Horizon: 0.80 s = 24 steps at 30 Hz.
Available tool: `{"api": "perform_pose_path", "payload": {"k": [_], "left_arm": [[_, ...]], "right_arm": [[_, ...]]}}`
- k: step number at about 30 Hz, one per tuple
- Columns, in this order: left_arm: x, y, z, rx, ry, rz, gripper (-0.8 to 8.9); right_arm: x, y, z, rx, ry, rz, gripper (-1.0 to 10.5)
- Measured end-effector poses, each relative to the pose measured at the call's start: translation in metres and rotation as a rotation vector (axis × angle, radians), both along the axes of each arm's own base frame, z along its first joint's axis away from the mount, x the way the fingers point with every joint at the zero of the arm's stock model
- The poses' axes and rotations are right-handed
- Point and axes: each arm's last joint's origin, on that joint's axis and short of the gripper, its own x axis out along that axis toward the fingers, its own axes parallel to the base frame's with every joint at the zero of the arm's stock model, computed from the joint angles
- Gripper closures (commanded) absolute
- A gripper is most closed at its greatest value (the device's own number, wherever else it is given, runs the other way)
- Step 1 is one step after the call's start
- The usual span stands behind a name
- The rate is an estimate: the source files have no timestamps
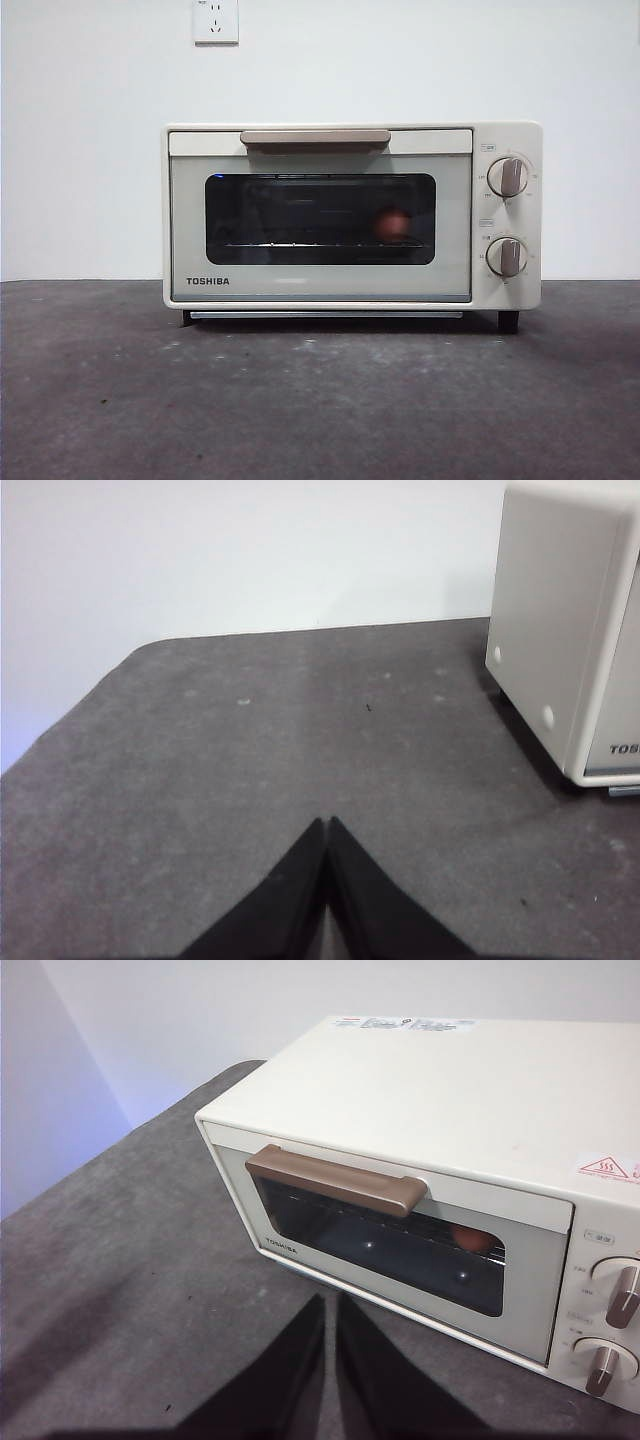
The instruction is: Eggoven
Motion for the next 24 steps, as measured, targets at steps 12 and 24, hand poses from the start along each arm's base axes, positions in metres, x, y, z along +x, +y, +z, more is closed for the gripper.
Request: {"api": "perform_pose_path", "payload": {"k": [12, 24], "left_arm": [[-0.002, 0.0, -0.015, -0.043, 0.075, 0.002, 8.08], [-0.002, 0.0, -0.015, -0.084, 0.074, 0.004, 8.08]], "right_arm": [[0.0, 0.0, 0.0, 0.0, 0.0, 0.0, 9.4], [0.0, 0.0, 0.0, 0.0, 0.0, 0.0, 9.4]]}}
